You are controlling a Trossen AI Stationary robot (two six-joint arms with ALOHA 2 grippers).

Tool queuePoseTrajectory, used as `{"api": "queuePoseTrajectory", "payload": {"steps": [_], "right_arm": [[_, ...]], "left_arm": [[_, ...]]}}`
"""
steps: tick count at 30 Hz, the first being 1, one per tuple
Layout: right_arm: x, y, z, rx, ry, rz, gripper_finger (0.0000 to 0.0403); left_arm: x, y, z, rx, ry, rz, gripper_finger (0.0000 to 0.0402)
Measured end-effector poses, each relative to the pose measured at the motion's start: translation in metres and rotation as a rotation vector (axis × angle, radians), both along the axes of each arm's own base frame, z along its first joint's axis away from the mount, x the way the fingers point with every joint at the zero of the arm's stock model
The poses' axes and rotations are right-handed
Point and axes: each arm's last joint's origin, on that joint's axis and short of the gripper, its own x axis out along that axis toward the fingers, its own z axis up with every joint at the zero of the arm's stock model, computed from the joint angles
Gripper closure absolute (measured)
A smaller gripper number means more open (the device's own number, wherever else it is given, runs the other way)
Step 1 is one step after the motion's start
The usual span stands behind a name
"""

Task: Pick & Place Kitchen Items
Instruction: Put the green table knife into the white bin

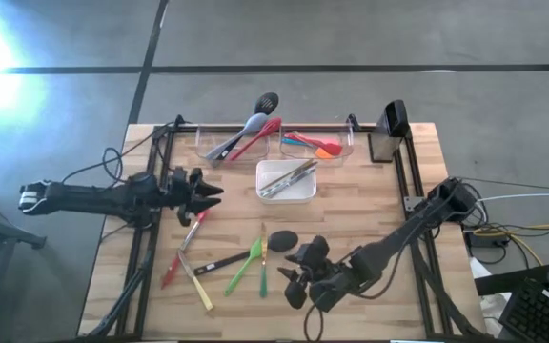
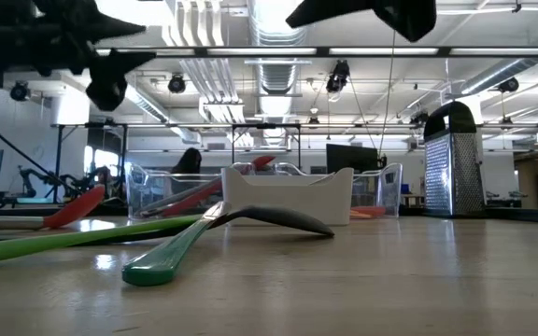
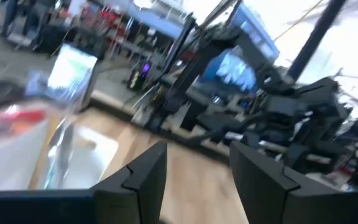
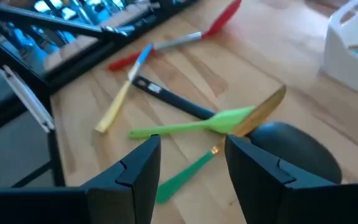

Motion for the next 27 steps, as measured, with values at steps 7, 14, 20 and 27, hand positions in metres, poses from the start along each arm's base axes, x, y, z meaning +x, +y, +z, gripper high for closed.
{"api": "queuePoseTrajectory", "payload": {"steps": [7, 14, 20, 27], "right_arm": [[0.018, 0.008, -0.022, 0.055, -0.042, 0.010, 0.0235], [0.005, -0.004, -0.012, -0.043, 0.088, 0.027, 0.0242], [-0.020, -0.019, 0.003, -0.140, 0.217, -0.034, 0.0241], [-0.055, -0.033, 0.019, -0.204, 0.331, -0.103, 0.0247]], "left_arm": [[0.005, 0.000, -0.015, -0.010, 0.100, 0.001, 0.0223], [0.021, -0.008, -0.001, 0.233, 0.329, -0.151, 0.0223], [0.052, -0.031, 0.026, 0.486, 0.564, -0.348, 0.0223], [0.098, -0.071, 0.034, 0.788, 0.631, -0.581, 0.0223]]}}
